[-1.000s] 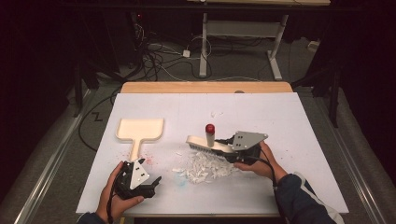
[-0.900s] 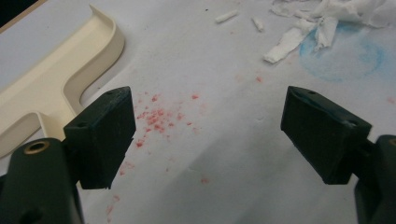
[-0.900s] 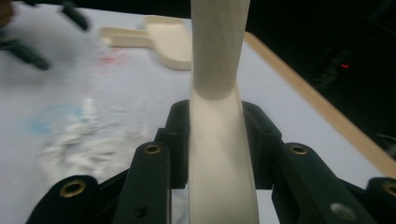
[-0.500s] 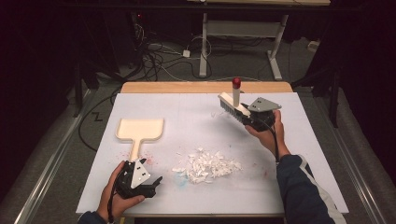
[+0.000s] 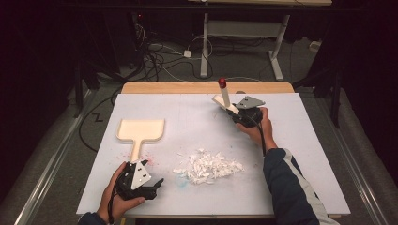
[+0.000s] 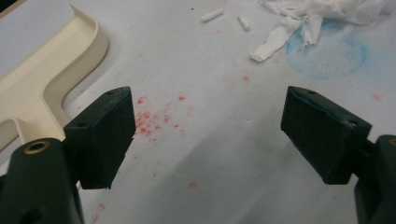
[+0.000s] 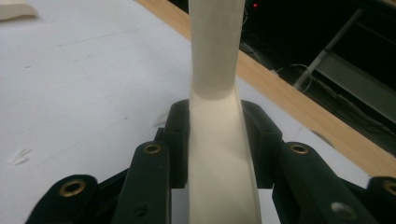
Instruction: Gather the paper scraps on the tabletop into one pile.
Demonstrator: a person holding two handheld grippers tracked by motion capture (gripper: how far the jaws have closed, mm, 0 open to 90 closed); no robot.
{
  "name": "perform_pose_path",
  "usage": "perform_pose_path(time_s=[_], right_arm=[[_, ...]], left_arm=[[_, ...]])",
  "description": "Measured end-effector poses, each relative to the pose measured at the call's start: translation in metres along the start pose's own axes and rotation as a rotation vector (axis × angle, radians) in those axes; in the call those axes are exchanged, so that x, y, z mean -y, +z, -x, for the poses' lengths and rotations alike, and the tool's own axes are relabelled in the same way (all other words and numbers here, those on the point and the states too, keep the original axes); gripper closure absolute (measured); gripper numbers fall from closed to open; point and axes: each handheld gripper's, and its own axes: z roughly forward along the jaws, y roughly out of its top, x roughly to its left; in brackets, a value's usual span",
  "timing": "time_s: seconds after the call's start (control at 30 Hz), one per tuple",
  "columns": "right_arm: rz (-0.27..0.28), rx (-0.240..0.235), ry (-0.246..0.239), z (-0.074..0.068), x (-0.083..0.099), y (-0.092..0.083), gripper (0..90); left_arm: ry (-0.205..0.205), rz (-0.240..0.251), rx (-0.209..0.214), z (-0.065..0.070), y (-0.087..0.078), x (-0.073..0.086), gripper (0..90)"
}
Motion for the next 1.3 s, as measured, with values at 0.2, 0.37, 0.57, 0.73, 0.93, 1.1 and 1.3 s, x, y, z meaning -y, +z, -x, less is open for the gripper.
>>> perform_pose_path(time_s=[0.2, 0.37, 0.57, 0.73, 0.93, 1.1, 1.3], right_arm=[[0.018, -0.092, -0.013, -0.006, -0.001, -0.002, 67.4], [0.048, -0.23, -0.071, -0.017, -0.004, -0.011, 67.6], [0.073, -0.375, -0.161, -0.05, 0.001, -0.046, 67.7], [0.096, -0.453, -0.18, -0.074, 0.009, -0.078, 68.0], [0.13, -0.46, -0.178, -0.082, 0.012, -0.102, 68.2], [0.164, -0.373, -0.152, -0.072, 0.007, -0.119, 68.1], [0.123, -0.19, -0.052, -0.058, 0.012, -0.148, 68.1]], left_arm=[[0.006, -0.005, 0.004, 0.001, 0.001, 0.0, 17.2], [0.009, -0.004, 0.008, 0.001, 0.0, 0.0, 17.2], [0.009, -0.008, 0.005, 0.002, -0.001, 0.001, 17.2], [0.011, -0.013, 0.004, 0.003, -0.001, 0.0, 17.2], [0.019, -0.014, 0.004, 0.004, 0.001, -0.003, 17.2], [0.029, -0.011, 0.001, 0.003, 0.001, -0.004, 17.2], [0.037, -0.009, -0.004, 0.004, -0.002, -0.004, 17.2]])
